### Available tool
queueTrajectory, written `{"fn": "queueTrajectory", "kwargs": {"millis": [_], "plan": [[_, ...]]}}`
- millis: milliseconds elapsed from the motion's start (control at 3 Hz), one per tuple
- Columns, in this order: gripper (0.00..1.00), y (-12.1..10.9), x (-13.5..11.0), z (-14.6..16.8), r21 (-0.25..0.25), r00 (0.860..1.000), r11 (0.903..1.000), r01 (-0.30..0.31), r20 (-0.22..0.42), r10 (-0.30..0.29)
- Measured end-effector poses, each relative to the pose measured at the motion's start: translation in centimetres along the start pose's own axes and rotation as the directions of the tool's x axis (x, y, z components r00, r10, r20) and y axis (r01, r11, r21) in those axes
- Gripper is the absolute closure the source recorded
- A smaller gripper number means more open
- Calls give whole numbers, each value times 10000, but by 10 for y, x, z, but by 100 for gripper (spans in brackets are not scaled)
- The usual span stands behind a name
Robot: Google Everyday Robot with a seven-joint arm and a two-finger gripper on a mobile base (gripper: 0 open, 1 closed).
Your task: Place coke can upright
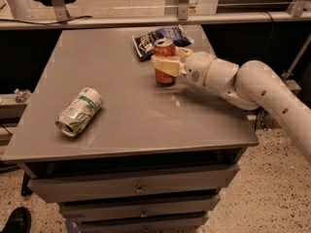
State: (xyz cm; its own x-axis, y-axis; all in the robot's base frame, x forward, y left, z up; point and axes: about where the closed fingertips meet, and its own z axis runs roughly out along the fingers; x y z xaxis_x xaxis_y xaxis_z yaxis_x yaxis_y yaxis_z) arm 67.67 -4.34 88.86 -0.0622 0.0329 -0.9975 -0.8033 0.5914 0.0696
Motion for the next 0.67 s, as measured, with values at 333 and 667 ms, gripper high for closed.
{"fn": "queueTrajectory", "kwargs": {"millis": [333, 667], "plan": [[35, 0, -2, 0, 0, 10000, 10000, 0, 0, 0], [13, 0, -2, 0, 0, 10000, 10000, 0, 0, 0]]}}
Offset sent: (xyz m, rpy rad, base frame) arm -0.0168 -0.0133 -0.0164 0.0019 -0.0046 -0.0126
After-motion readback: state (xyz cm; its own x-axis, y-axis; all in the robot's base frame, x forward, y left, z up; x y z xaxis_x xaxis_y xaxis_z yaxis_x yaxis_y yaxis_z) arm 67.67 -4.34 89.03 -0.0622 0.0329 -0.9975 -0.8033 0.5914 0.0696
